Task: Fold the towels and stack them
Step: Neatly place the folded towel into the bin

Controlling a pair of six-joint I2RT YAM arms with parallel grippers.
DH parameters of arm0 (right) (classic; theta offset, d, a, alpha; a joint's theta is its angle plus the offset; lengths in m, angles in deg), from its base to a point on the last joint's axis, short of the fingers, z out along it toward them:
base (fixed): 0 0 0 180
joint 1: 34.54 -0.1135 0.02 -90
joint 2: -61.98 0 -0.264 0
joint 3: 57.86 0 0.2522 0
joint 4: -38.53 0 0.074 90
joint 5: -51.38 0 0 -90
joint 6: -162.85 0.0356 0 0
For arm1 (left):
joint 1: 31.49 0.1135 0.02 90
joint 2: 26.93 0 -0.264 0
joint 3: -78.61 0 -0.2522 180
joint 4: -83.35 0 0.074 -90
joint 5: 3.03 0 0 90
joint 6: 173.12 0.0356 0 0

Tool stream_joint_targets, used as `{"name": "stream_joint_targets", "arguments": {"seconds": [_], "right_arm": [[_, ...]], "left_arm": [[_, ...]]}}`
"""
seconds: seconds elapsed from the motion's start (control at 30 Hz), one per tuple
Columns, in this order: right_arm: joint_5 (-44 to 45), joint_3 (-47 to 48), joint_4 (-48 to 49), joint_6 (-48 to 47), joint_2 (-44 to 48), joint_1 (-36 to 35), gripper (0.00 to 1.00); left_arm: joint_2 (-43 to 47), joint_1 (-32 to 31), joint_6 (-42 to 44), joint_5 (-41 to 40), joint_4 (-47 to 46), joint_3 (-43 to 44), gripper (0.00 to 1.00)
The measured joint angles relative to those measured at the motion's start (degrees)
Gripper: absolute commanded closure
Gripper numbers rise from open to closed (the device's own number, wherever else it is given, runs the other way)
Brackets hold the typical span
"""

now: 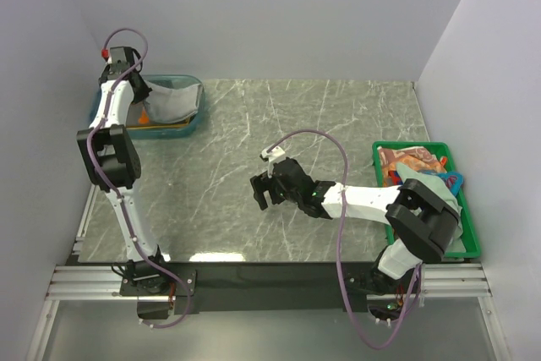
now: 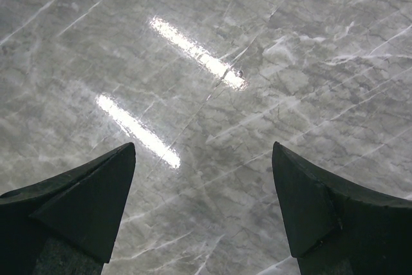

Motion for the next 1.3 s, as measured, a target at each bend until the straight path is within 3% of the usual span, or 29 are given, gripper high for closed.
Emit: {"name": "stream_joint_targets", "arguments": {"seconds": [0.43, 0.97, 1.3], "right_arm": [[-0.5, 0.3, -0.2, -0.3, -0.3, 0.0, 0.08], [-1.0, 0.4, -0.4, -0.3, -1.1, 0.0, 0.09], [-1.2, 0.8, -0.8, -0.3, -1.2, 0.0, 0.09]], "left_arm": [[-1.6, 1.4, 2.7, -1.8, 3.0, 4.2, 0.99], [0.4, 1.4, 0.9, 7.8, 3.7, 6.0, 0.99], [2.1, 1.4, 0.5, 9.3, 4.3, 7.7, 0.99]]}}
